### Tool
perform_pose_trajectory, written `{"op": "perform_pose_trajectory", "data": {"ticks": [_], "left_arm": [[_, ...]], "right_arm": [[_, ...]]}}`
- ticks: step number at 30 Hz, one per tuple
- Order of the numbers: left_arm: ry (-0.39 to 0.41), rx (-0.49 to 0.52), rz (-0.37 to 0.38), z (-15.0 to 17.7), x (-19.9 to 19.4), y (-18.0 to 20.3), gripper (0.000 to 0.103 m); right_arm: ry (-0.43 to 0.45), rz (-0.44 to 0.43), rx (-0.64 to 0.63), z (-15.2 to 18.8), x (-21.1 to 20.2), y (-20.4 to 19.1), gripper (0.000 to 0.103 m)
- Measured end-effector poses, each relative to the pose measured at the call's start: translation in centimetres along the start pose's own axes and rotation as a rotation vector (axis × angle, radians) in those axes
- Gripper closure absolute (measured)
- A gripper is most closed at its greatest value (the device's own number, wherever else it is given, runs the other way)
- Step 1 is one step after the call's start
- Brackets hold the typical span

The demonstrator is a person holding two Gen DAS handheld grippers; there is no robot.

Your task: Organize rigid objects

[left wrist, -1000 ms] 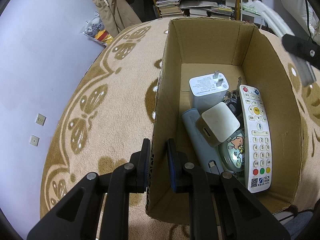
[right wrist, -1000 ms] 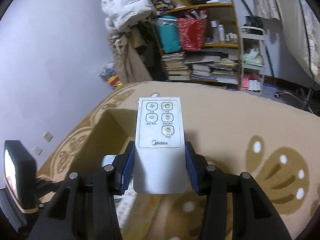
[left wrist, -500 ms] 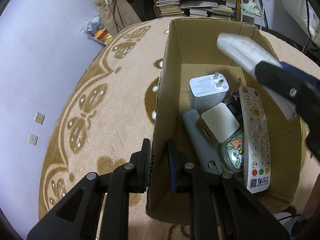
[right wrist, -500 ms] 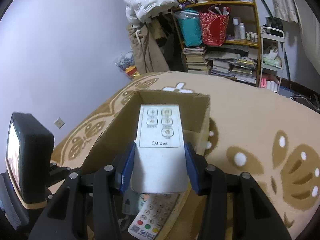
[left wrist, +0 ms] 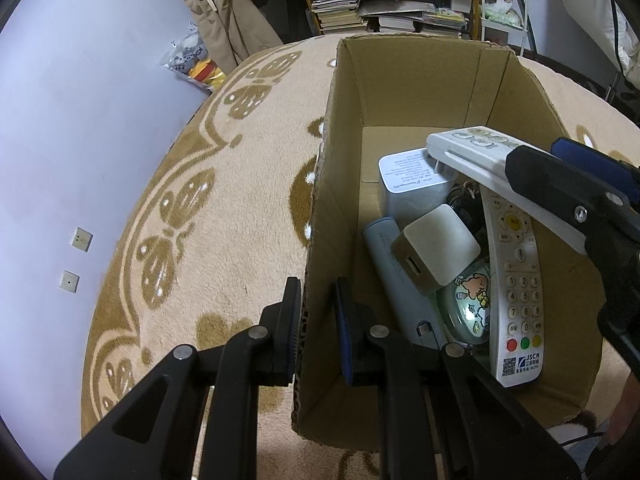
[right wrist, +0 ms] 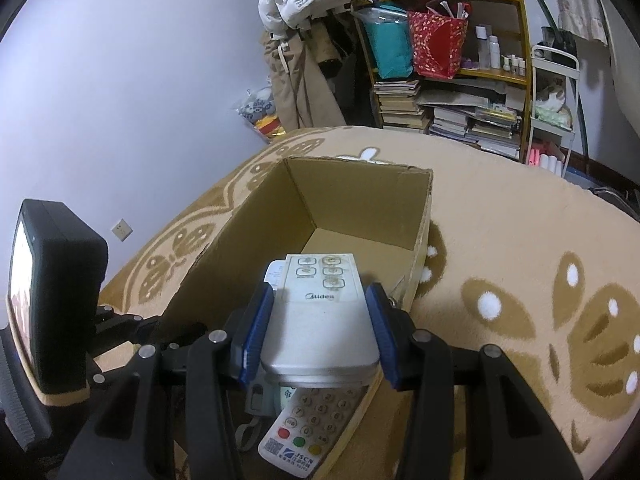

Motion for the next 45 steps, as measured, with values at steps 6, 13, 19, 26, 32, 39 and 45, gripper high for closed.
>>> {"op": "perform_pose_trajectory", "data": {"ticks": [6,13,19,26,32,39,45], "left_arm": [[-0.006,-0.013,0.016,-0.1,0.2,-0.1,0.086],[-0.004,-0.019,0.031,0.0,0.1,-0.3,0.085],[-0.021,-0.040,0.052,0.0,0.0,-0.7,0.085],[0.011,-0.043,0.053,0.4,-1.5,-1.2,0.082],[0.073,-0.073,0.017,0.7,-3.9,-1.9,0.044],[0.131,-0.064,0.032,1.2,-6.5,-2.3,0.015],[0.169,-0.049,0.072,2.0,-8.0,-2.5,0.012]], "right_arm": [[-0.006,0.050,-0.058,0.1,-0.1,-1.1,0.035],[-0.026,0.064,-0.062,0.1,-0.5,-1.4,0.027],[-0.025,0.092,-0.031,0.2,-1.6,-0.9,0.007],[-0.047,0.140,0.047,0.9,-3.0,1.3,0.000],[-0.046,0.201,0.069,1.6,-5.3,2.6,0.000],[-0.032,0.252,0.102,3.0,-8.1,3.8,0.000],[-0.039,0.287,0.112,4.2,-10.3,4.3,0.000]]}}
Point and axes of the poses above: each gripper's, at about its wrist camera, not at the fingertips, and x roughly the way its jaws point, y to its right, z to its underside, the point moved 4 cm from there along x, roughly the way its jaws point, and after that the axes turned 12 degrees about -y, right-handed, at the moved point
